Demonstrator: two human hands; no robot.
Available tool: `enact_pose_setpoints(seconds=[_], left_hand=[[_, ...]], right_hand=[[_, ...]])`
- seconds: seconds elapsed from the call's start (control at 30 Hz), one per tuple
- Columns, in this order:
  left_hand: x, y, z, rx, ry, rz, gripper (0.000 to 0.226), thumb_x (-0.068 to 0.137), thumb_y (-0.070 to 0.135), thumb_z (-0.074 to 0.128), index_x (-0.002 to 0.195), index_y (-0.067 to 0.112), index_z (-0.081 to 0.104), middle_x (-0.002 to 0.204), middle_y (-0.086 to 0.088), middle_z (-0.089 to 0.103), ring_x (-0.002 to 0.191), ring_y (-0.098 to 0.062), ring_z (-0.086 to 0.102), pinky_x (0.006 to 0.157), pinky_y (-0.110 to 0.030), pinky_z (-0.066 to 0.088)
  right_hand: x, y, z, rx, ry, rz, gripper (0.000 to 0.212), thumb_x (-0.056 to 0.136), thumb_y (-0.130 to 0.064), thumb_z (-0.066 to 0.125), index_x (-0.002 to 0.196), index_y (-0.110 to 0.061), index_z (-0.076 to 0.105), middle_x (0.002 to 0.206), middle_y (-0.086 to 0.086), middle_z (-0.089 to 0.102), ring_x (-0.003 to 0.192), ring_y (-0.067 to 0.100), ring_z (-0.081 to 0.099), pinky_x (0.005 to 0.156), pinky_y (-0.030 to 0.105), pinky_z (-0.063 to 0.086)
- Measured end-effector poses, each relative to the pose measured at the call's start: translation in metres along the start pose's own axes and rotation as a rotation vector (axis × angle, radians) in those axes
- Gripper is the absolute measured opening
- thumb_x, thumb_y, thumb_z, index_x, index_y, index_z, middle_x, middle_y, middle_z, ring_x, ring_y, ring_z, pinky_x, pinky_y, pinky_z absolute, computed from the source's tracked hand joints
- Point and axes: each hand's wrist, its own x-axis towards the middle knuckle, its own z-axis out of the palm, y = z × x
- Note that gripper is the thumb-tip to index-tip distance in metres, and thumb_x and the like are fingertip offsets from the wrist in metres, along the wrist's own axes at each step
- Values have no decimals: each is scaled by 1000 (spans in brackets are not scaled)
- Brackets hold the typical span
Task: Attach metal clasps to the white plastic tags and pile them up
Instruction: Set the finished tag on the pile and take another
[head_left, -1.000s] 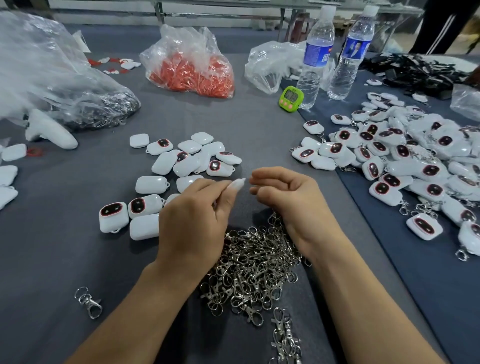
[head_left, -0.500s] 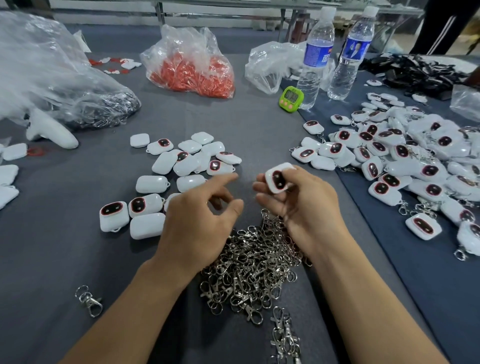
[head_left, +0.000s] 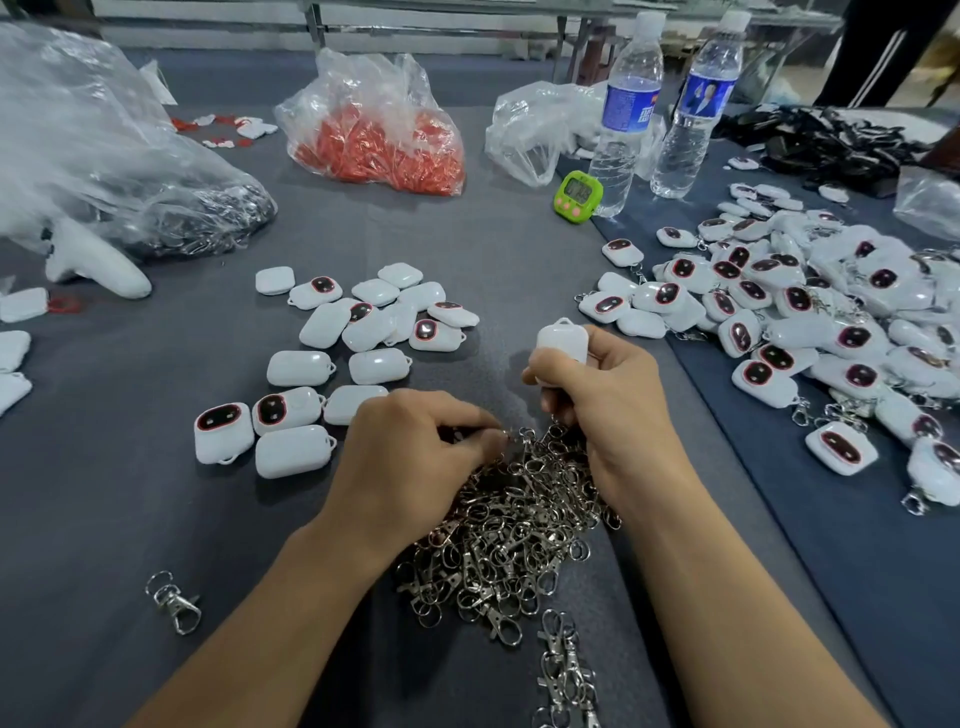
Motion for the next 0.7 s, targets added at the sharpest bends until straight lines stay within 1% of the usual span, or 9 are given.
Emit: enact_pose_setpoints(seconds=[0.07, 0.17, 0.27, 0.33, 0.4, 0.43, 0.5, 0.6, 0.7], left_hand=[[2, -2, 0, -75, 56, -60, 18, 75, 28, 88, 84, 41, 80, 75, 31, 71, 70, 6, 68, 66, -8, 49], [4, -2, 0, -213, 63, -83, 31, 78, 12, 85, 88, 40, 79, 80, 25, 75, 75, 4, 72, 74, -13, 56], [6, 0, 0, -321, 94, -94, 38, 80, 1, 81, 89, 38, 78, 83, 19, 77, 81, 0, 74, 79, -18, 58], [8, -1, -1, -396, 131, -131, 34, 81, 1, 80, 89, 34, 80, 83, 13, 78, 81, -5, 75, 79, -19, 58], [11, -2, -2, -472, 182, -171, 28, 81, 4, 81, 86, 32, 81, 79, 7, 78, 75, -9, 75, 74, -18, 57], [11, -2, -3, -500, 208, -186, 27, 80, 5, 81, 85, 32, 81, 77, 5, 78, 71, -10, 74, 71, -17, 56], [13, -4, -3, -543, 241, -201, 28, 79, 6, 82, 86, 33, 81, 74, 3, 77, 67, -11, 73, 68, -17, 55], [13, -5, -3, -552, 269, -194, 26, 79, 9, 82, 89, 34, 80, 74, 3, 77, 68, -12, 74, 68, -18, 55], [13, -7, -2, -523, 341, -196, 27, 79, 13, 83, 88, 38, 80, 78, 8, 78, 75, -10, 75, 75, -23, 56]], right_hand=[[0, 0, -1, 8, -24, -9, 12, 75, 1, 71, 83, -7, 69, 76, 18, 62, 47, 10, 46, 42, 16, 36], [-1, 0, 1, -12, -52, -16, 13, 70, -2, 70, 76, -14, 66, 70, 13, 61, 49, 12, 46, 43, 18, 36], [-2, 0, 4, -21, -65, 2, 27, 71, 5, 67, 69, -19, 55, 58, 3, 61, 48, 17, 48, 43, 21, 37], [-3, -1, 5, -34, -89, -6, 26, 66, 0, 69, 67, -22, 56, 61, 9, 61, 49, 19, 49, 45, 24, 38], [-5, -2, 7, -63, -142, -15, 15, 61, -9, 68, 67, -21, 64, 68, 16, 63, 51, 18, 51, 48, 26, 42], [-6, -1, 8, -98, -167, -21, 11, 61, -12, 68, 68, -20, 68, 68, 14, 65, 52, 17, 52, 49, 27, 44], [-9, 0, 10, -231, -189, -46, 8, 64, -17, 74, 71, -21, 75, 64, 4, 68, 53, 14, 55, 50, 30, 50], [-11, 1, 12, -403, -209, -78, 13, 67, -21, 82, 77, -30, 79, 68, -4, 74, 56, 10, 62, 59, 35, 58], [-11, 5, 13, -574, -194, -157, 15, 73, -22, 80, 79, -36, 79, 69, -11, 74, 63, 4, 67, 62, 23, 56]])
